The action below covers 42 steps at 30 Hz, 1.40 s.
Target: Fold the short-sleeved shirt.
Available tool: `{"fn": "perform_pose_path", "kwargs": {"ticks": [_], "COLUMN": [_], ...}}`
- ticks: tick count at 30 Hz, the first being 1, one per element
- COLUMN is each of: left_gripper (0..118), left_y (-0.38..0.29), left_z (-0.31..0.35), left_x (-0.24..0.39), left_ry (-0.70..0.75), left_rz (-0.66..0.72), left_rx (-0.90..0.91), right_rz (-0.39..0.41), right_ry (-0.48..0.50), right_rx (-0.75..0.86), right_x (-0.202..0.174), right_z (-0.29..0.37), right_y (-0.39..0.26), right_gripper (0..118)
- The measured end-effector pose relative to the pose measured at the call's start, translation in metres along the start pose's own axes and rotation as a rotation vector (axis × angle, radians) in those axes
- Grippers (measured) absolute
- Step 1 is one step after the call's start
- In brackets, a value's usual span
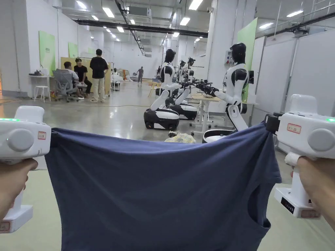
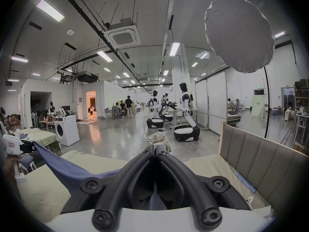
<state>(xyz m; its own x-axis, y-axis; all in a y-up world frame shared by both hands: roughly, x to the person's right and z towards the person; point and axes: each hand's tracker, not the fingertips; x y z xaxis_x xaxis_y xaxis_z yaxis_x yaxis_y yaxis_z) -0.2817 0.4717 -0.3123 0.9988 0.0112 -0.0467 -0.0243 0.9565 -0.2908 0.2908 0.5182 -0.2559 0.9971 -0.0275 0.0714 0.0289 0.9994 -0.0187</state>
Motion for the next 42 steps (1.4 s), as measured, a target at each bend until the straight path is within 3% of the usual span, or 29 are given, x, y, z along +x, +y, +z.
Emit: {"fn": "perform_pose_path", "kwargs": {"ticks": [4, 11, 21, 23, 26, 27, 28, 29, 30, 31, 32, 33, 37, 38, 39, 40, 41, 42], "left_gripper": [5, 5, 5, 5, 6, 13, 37, 59, 77, 83, 83, 83, 82, 80, 75, 44, 3, 3], "left_y": [-0.029, -0.137, -0.325, -0.353, -0.372, -0.374, -0.372, -0.365, -0.357, -0.344, -0.327, -0.316, -0.291, -0.289, -0.290, -0.291, -0.292, -0.293], "left_z": [0.036, 0.111, 0.190, 0.195, 0.195, 0.195, 0.203, 0.209, 0.216, 0.226, 0.246, 0.256, 0.300, 0.308, 0.312, 0.317, 0.318, 0.318], "left_x": [0.005, -0.010, -0.042, -0.055, -0.060, -0.058, -0.052, -0.050, -0.046, -0.039, -0.029, -0.021, 0.003, 0.010, 0.014, 0.018, 0.020, 0.022], "left_ry": [-0.005, -0.041, -0.040, -0.044, -0.060, -0.057, -0.056, -0.053, -0.071, -0.073, -0.111, -0.122, -0.113, -0.083, -0.067, -0.059, -0.074, -0.097], "left_rz": [-0.042, -0.029, -0.070, 0.008, -0.003, -0.010, -0.009, -0.029, -0.035, -0.049, -0.076, -0.098, -0.144, -0.157, -0.174, -0.185, -0.186, -0.197], "left_rx": [-0.023, -0.141, -0.506, -0.571, -0.594, -0.597, -0.588, -0.534, -0.488, -0.411, -0.312, -0.254, 0.034, 0.077, 0.086, 0.079, 0.067, 0.061], "right_rz": [-0.008, 0.073, 0.021, 0.051, 0.043, 0.029, 0.006, -0.001, 0.007, 0.010, -0.005, -0.022, -0.075, -0.065, -0.044, -0.016, -0.012, 0.013], "right_ry": [-0.004, -0.014, 0.053, 0.035, 0.031, 0.029, 0.031, 0.035, 0.030, 0.042, 0.066, 0.087, 0.141, 0.136, 0.134, 0.120, 0.107, 0.070], "right_rx": [-0.020, -0.178, -0.679, -0.719, -0.719, -0.710, -0.691, -0.659, -0.603, -0.533, -0.469, -0.415, -0.198, -0.140, -0.115, -0.103, -0.116, -0.129], "right_x": [0.006, 0.005, 0.004, 0.001, 0.002, 0.004, 0.007, 0.007, 0.003, -0.001, -0.007, -0.012, -0.039, -0.042, -0.047, -0.053, -0.059, -0.064], "right_z": [0.044, 0.151, 0.259, 0.274, 0.284, 0.285, 0.287, 0.291, 0.297, 0.302, 0.308, 0.314, 0.338, 0.340, 0.344, 0.346, 0.346, 0.346], "right_y": [-0.021, -0.130, -0.306, -0.334, -0.341, -0.339, -0.334, -0.324, -0.311, -0.295, -0.276, -0.263, -0.229, -0.232, -0.233, -0.237, -0.244, -0.248], "right_gripper": [0, 0, 0, 0, 0, 0, 6, 22, 49, 87, 101, 105, 103, 97, 80, 30, 0, 0]}}
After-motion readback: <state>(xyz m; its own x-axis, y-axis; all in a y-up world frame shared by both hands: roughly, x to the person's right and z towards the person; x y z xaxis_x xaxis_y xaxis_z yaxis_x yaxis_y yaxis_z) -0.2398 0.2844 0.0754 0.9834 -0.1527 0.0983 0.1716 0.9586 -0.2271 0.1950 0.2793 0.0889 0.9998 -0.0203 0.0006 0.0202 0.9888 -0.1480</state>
